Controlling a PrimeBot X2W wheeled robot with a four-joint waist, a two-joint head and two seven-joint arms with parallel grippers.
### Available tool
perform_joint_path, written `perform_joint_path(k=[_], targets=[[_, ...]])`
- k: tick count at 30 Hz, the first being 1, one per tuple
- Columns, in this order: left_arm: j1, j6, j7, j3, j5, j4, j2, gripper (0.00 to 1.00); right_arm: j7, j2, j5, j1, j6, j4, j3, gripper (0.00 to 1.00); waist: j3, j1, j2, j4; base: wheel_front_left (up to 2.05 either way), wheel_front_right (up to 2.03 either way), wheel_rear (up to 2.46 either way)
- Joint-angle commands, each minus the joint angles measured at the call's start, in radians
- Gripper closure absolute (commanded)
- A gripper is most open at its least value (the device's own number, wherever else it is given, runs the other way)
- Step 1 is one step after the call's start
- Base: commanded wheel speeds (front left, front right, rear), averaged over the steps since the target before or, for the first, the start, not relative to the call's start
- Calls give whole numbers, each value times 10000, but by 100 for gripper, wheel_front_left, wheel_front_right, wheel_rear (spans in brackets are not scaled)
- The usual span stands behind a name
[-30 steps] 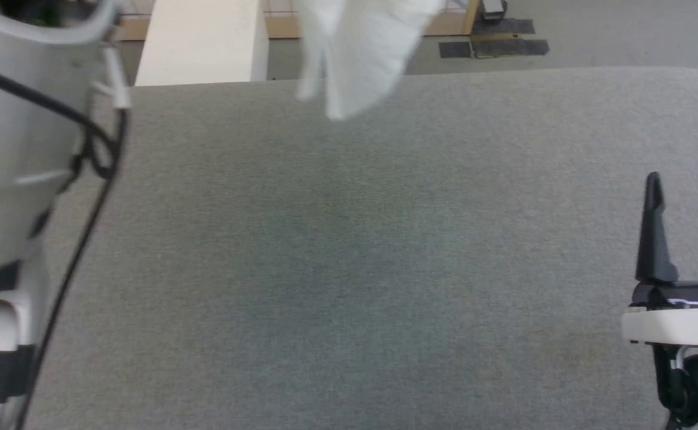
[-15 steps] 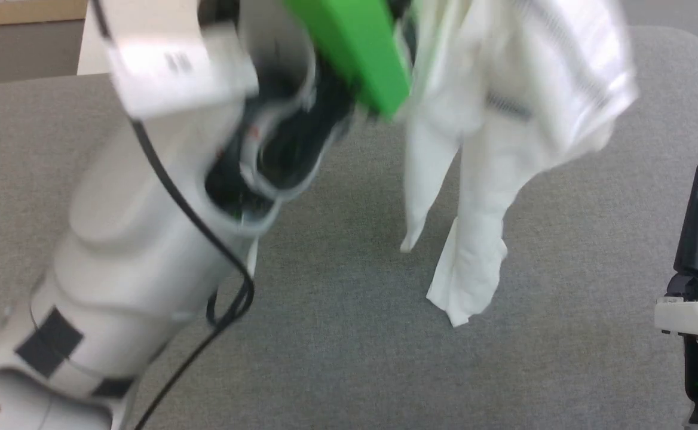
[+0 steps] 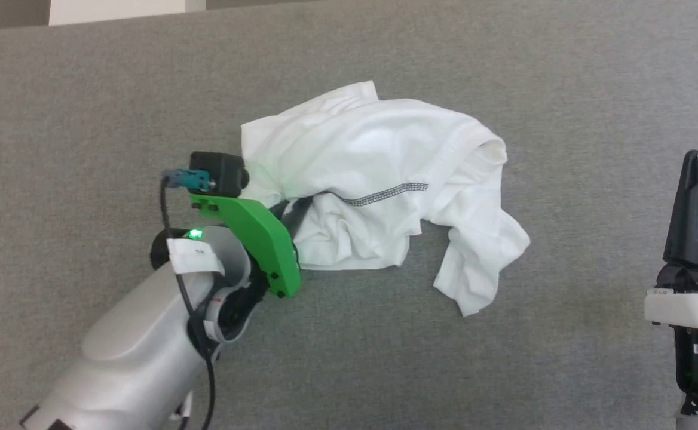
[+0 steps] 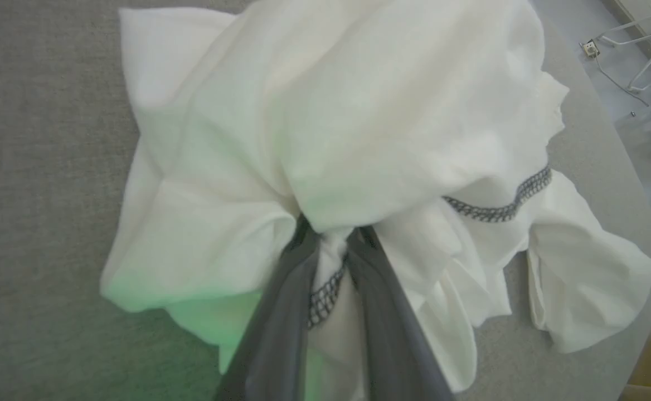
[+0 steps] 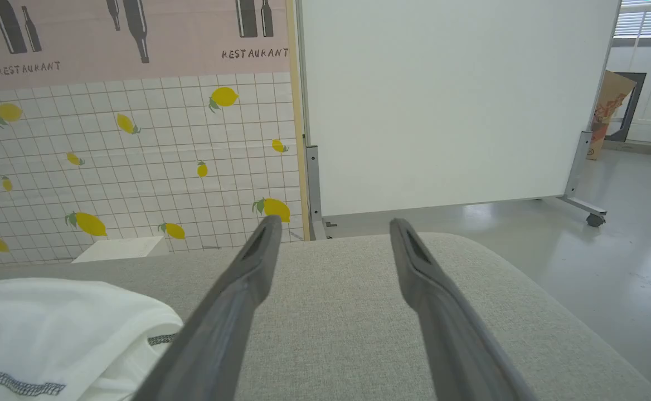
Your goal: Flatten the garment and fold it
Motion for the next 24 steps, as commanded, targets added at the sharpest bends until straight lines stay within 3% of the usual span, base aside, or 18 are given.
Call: perform_joint_path(k=[1, 2, 3, 11, 18, 21, 24], targets=[[21, -156, -184, -16, 88, 96, -193, 74, -59, 1, -45, -176, -15, -2, 36, 0, 168, 0, -1, 248, 0, 0, 0], [-23, -219, -331, -3, 124, 156, -299, 29, -59, 1, -71, -195, -15, 6, 44, 0, 163, 0, -1, 313, 0, 0, 0], [-122, -293, -524, -15, 257, 199, -372, 0, -59, 1, -100, -222, -15, 20, 59, 0, 135, 0, -1, 379, 0, 0, 0], [-428, -195, -1965, 322, 1139, -506, -137, 0, -59, 1, -252, -41, -15, 234, 63, 0, -680, 0, -1, 784, 0, 0, 0], [754, 989, -3727, 1594, 1527, -2150, 1053, 0, -59, 1, -254, 357, -15, 352, 98, 0, -1266, 0, -1, 896, 0, 0, 0], [1668, 1037, -4309, 2172, 1638, -2905, 1397, 0, -59, 1, -217, 490, -15, 346, 127, 0, -1339, 0, -1, 895, 0, 0, 0], [2849, 1374, -4482, 2733, 2360, -3291, 1714, 0, -59, 1, -198, 652, -15, 366, 175, 0, -1388, 0, -1, 881, 0, 0, 0]])
